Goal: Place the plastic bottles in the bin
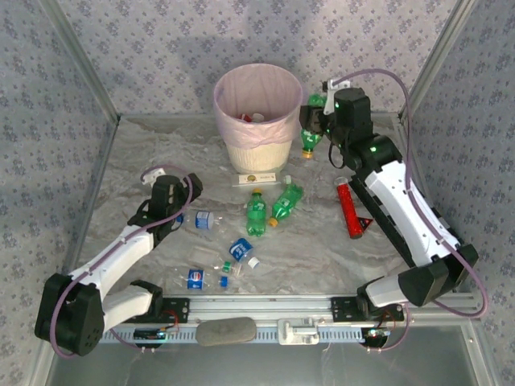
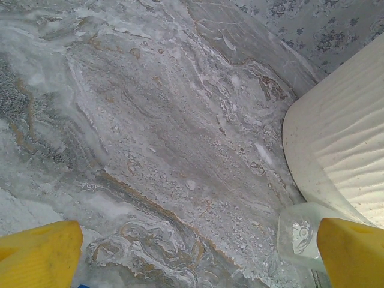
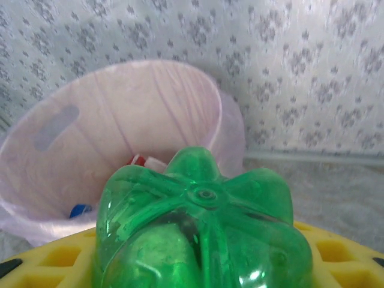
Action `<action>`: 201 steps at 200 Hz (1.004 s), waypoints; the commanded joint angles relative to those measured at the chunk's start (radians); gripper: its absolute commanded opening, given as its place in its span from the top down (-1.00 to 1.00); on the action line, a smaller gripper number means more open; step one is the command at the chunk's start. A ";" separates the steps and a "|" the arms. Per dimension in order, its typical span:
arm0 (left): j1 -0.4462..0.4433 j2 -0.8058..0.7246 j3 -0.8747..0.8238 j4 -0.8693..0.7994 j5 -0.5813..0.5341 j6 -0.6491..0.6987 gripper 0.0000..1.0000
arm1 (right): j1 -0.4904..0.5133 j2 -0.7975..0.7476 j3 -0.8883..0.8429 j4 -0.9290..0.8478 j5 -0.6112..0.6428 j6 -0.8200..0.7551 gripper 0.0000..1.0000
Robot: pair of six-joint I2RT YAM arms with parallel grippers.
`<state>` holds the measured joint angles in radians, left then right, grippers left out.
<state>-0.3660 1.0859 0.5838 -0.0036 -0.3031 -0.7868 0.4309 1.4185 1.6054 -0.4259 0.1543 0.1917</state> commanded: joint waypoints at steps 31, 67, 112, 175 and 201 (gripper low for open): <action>0.012 -0.041 -0.012 -0.015 0.019 0.020 -1.00 | 0.022 0.087 0.145 0.170 0.030 -0.115 0.02; 0.015 -0.049 -0.015 -0.025 0.028 0.030 -1.00 | 0.017 0.180 0.247 0.277 -0.070 -0.094 0.01; 0.016 -0.055 -0.021 -0.018 0.035 0.037 -1.00 | 0.032 0.329 0.415 0.298 -0.133 -0.089 0.00; 0.022 -0.091 -0.025 -0.045 0.026 0.057 -1.00 | 0.034 0.519 0.527 0.271 -0.160 -0.035 -0.01; 0.025 -0.116 -0.034 -0.059 0.014 0.059 -1.00 | 0.051 0.602 0.576 0.216 -0.190 -0.024 -0.01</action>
<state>-0.3485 1.0050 0.5655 -0.0387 -0.2775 -0.7479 0.4637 1.9583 2.1151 -0.1585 0.0017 0.1406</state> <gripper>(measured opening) 0.999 0.576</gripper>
